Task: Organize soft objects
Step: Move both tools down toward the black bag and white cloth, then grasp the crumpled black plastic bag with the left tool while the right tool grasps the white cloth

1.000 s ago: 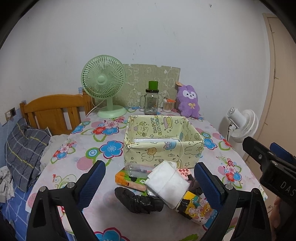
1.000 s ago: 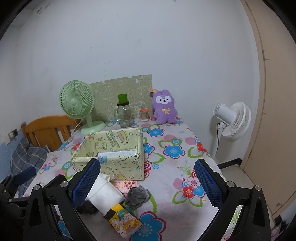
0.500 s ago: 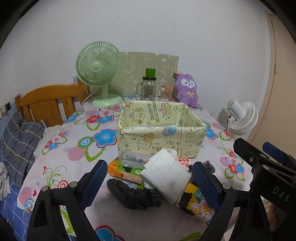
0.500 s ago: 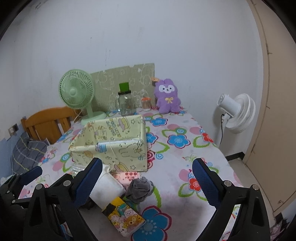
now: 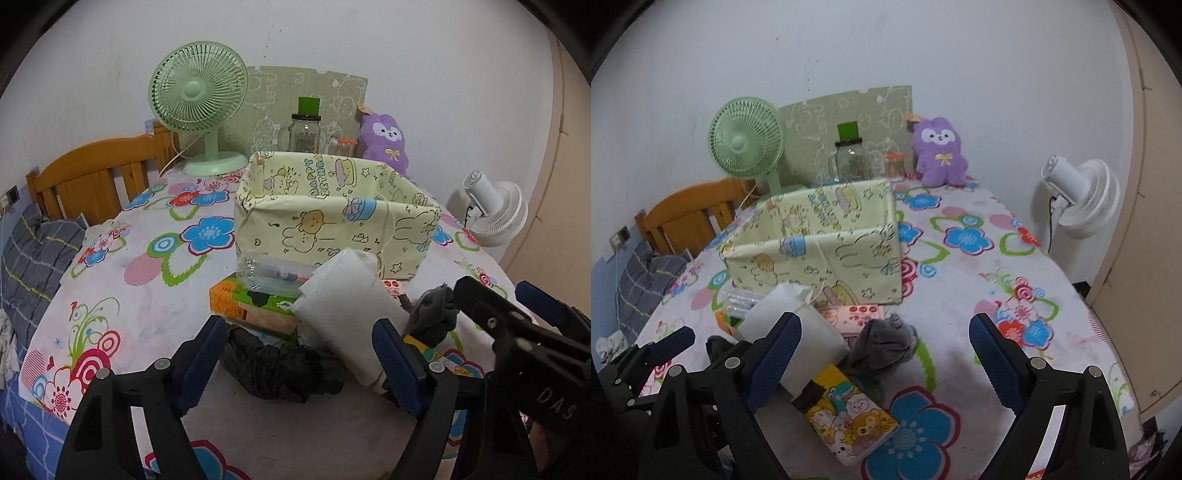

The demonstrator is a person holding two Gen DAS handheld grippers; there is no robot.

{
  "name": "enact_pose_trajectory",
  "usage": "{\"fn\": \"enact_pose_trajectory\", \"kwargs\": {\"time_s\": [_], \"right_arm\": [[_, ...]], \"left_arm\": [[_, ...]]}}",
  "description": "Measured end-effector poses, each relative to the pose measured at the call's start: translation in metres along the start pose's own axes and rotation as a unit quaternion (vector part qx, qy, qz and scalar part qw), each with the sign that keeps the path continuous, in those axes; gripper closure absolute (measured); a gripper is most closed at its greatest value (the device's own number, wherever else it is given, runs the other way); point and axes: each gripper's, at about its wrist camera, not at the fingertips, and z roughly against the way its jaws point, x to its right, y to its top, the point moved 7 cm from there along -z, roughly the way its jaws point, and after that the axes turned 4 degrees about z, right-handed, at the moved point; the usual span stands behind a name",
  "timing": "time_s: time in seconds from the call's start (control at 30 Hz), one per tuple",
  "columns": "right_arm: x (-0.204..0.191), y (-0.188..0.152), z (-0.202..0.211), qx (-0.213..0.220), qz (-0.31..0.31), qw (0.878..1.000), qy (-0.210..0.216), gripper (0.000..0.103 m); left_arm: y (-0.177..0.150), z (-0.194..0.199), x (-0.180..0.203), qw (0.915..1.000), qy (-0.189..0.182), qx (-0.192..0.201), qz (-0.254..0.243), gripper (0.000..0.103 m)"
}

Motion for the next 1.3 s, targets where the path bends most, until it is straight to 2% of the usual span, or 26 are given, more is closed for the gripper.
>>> {"fn": "enact_pose_trajectory", "kwargs": {"time_s": [0.4, 0.57, 1.03, 1.3], "right_arm": [[-0.021, -0.01, -0.027, -0.032, 0.007, 0.999, 0.016, 0.01], [-0.036, -0.009, -0.032, -0.037, 0.021, 0.999, 0.028, 0.01], [-0.072, -0.005, -0.051, -0.05, 0.06, 0.995, 0.054, 0.01], [-0.084, -0.007, -0.068, -0.069, 0.063, 0.993, 0.074, 0.01]], "left_arm": [[-0.012, -0.017, -0.017, 0.9994, 0.007, -0.03, 0.012, 0.027], [-0.015, -0.023, -0.022, 0.9988, -0.005, -0.046, 0.018, 0.029], [-0.015, -0.029, -0.025, 0.9973, -0.035, -0.06, 0.024, 0.048], [-0.014, -0.032, -0.025, 0.9976, -0.033, -0.06, 0.012, 0.051]]}}
